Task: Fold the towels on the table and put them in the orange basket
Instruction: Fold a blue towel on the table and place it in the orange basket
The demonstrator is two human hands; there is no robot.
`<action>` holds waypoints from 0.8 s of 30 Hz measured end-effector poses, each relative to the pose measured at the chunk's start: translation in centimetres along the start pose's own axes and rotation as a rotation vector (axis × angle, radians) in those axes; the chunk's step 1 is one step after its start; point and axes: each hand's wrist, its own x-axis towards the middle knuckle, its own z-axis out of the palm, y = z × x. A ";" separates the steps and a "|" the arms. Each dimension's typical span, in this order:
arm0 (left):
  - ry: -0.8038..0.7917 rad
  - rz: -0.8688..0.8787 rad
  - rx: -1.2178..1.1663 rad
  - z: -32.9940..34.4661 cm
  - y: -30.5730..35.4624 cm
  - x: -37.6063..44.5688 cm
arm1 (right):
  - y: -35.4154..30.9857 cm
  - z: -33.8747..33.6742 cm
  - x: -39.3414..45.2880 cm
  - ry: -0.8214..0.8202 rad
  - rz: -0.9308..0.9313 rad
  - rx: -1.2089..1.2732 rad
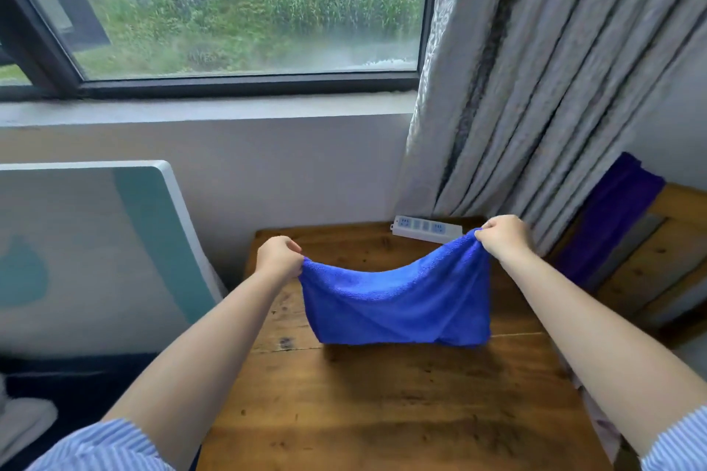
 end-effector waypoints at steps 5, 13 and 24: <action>0.187 -0.013 -0.247 -0.2 5.1 2.9 | -4.7 0.7 3.8 0.024 -0.080 0.343; 0.462 0.387 -0.358 -2.6 9.7 1.6 | -10.1 -1.6 1.2 0.023 -0.277 0.672; -0.021 0.164 0.206 -0.7 -0.9 -2.0 | 0.5 2.4 -4.7 -0.229 -0.078 0.083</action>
